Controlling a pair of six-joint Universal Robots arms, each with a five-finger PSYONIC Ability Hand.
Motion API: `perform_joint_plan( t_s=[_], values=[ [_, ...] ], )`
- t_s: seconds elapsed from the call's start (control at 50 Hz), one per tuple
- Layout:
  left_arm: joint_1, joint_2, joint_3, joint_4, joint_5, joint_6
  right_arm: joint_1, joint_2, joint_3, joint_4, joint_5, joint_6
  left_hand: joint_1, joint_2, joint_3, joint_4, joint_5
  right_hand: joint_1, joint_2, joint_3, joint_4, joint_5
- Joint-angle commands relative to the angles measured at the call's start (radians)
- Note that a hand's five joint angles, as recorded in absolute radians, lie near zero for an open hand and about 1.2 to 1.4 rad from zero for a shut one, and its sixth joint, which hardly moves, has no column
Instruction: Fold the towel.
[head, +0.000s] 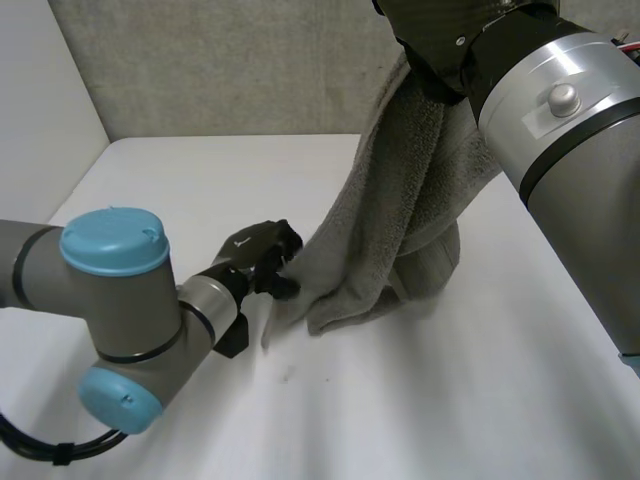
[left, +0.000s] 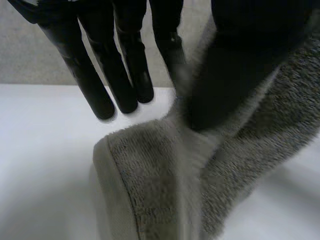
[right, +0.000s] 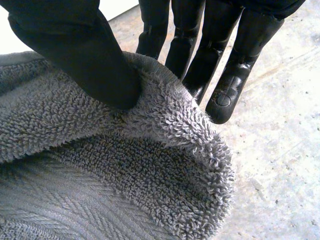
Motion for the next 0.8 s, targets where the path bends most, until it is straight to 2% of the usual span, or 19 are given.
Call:
perform_joint_plan(
  t_s=[0.02,0.08,0.12,0.14,0.18,0.2,0.22,0.24,0.28,0.3,0.34,0.36,0.42,0.46,0.5,0.56,0.6,0.66,0.8],
  values=[
    [0.025,0.005,0.017,0.121,-0.048,0.014,-0.002,0.0,0.012,0.001,0.013,0.019,0.469,0.523,0.527,0.517,0.559,0.46,0.227,0.208,0.2,0.247],
    [0.046,0.048,0.009,0.118,-0.048,0.015,-0.005,0.003,0.037,0.013,0.012,0.016,0.469,0.523,0.527,0.517,0.559,0.46,0.227,0.208,0.2,0.247],
    [0.113,0.16,-0.023,0.109,-0.04,0.027,-0.011,0.005,0.058,0.021,0.01,0.013,0.469,0.523,0.527,0.517,0.559,0.46,0.227,0.208,0.2,0.247],
    [0.114,0.16,-0.023,0.109,-0.04,0.027,-0.011,0.005,0.058,0.021,0.01,0.013,0.469,0.523,0.527,0.517,0.559,0.46,0.227,0.208,0.2,0.247],
    [0.181,0.267,-0.043,0.086,-0.029,0.105,-0.057,0.006,0.101,0.064,0.009,0.005,0.469,0.523,0.527,0.517,0.559,0.46,0.227,0.208,0.2,0.247],
    [0.181,0.268,-0.043,0.086,-0.029,0.105,-0.057,0.006,0.101,0.064,0.009,0.005,0.469,0.523,0.527,0.517,0.559,0.46,0.227,0.208,0.2,0.247],
    [0.206,0.322,-0.051,0.066,-0.014,0.17,-0.083,0.009,0.116,0.096,0.007,0.004,0.469,0.523,0.527,0.517,0.559,0.46,0.227,0.208,0.2,0.247],
    [0.206,0.323,-0.051,0.066,-0.014,0.171,-0.103,0.012,0.129,0.129,0.002,0.007,0.469,0.523,0.527,0.517,0.559,0.46,0.227,0.208,0.2,0.247],
    [0.224,0.428,-0.068,0.005,0.043,0.334,-0.117,0.021,0.141,0.16,0.002,0.007,0.469,0.523,0.527,0.517,0.559,0.46,0.227,0.208,0.2,0.247],
    [0.224,0.429,-0.068,0.004,0.043,0.335,-0.117,0.021,0.141,0.16,0.002,0.007,0.469,0.523,0.527,0.517,0.559,0.46,0.227,0.208,0.2,0.247],
    [0.237,0.506,-0.082,-0.06,0.096,0.495,-0.134,0.054,0.164,0.221,0.002,0.001,0.469,0.523,0.527,0.517,0.559,0.46,0.227,0.208,0.2,0.247],
    [0.237,0.507,-0.082,-0.06,0.097,0.496,-0.134,0.054,0.164,0.222,0.002,0.0,0.469,0.523,0.527,0.517,0.559,0.46,0.227,0.208,0.2,0.247],
    [0.237,0.547,-0.098,-0.121,0.121,0.624,-0.161,0.083,0.192,0.292,-0.001,-0.001,0.469,0.523,0.527,0.517,0.559,0.46,0.227,0.208,0.2,0.247],
    [0.237,0.547,-0.106,-0.158,0.121,0.677,-0.174,0.098,0.205,0.331,-0.005,-0.001,0.469,0.523,0.527,0.517,0.559,0.46,0.227,0.208,0.2,0.247],
    [0.235,0.536,-0.12,-0.253,0.121,0.795,-0.189,0.138,0.225,0.405,-0.019,-0.004,0.469,0.523,0.527,0.517,0.559,0.46,0.227,0.208,0.2,0.247],
    [0.233,0.513,-0.131,-0.303,0.118,0.857,-0.2,0.185,0.241,0.458,-0.045,-0.029,0.469,0.523,0.527,0.517,0.559,0.46,0.227,0.208,0.2,0.247],
    [0.224,0.435,-0.152,-0.382,0.109,0.973,-0.207,0.211,0.25,0.473,-0.06,-0.048,0.469,0.523,0.527,0.517,0.559,0.46,0.227,0.208,0.2,0.247],
    [0.218,0.357,-0.152,-0.41,0.11,1.037,-0.218,0.271,0.242,0.475,-0.079,-0.087,0.469,0.523,0.527,0.517,0.559,0.46,0.227,0.208,0.2,0.247],
    [0.191,0.171,0.008,-0.331,0.109,1.041,-0.216,0.39,0.087,0.354,-0.08,-0.082,0.469,0.523,0.527,0.517,0.559,0.46,0.227,0.208,0.2,0.247]
  ],
)
